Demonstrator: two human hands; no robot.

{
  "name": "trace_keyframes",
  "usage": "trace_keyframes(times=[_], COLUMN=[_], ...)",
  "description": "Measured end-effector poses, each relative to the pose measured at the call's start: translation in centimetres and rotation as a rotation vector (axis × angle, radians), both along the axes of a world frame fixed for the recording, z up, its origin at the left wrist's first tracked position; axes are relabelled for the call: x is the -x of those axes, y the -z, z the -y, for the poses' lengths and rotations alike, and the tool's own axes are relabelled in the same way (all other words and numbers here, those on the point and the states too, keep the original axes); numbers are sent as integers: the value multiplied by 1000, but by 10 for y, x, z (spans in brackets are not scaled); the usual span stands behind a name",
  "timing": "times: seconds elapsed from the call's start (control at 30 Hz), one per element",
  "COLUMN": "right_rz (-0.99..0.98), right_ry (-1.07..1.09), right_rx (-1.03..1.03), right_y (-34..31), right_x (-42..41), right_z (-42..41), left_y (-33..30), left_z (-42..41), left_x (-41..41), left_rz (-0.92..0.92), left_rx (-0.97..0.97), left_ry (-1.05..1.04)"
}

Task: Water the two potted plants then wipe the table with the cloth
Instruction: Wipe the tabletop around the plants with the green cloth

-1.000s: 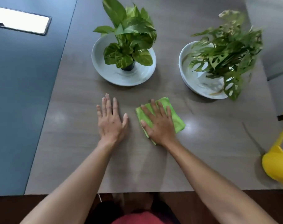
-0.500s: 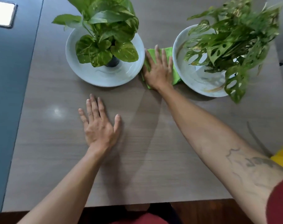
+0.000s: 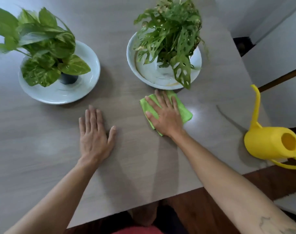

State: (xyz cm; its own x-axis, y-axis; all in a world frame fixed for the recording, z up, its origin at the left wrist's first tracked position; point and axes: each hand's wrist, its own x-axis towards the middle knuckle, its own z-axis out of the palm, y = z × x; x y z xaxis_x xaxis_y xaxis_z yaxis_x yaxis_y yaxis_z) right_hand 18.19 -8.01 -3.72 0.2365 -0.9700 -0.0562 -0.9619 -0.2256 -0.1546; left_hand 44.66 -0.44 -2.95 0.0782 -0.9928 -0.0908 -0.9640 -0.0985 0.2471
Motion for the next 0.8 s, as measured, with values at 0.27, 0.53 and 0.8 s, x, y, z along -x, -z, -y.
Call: trace_keyframes(times=[0.27,0.53,0.8], right_rz=[-57,-30,-121], right_ry=[347,550,484], right_rx=[-60,-78,-131], right_y=[-6,-8,-10], right_x=[139,177,163], right_z=[23,124,151], left_y=[3,13,8], left_z=[56,62,61], left_x=[142,161,163], left_rz=[-60,73,80], left_rx=[21,-21,-34], left_ry=[73,-14,-16])
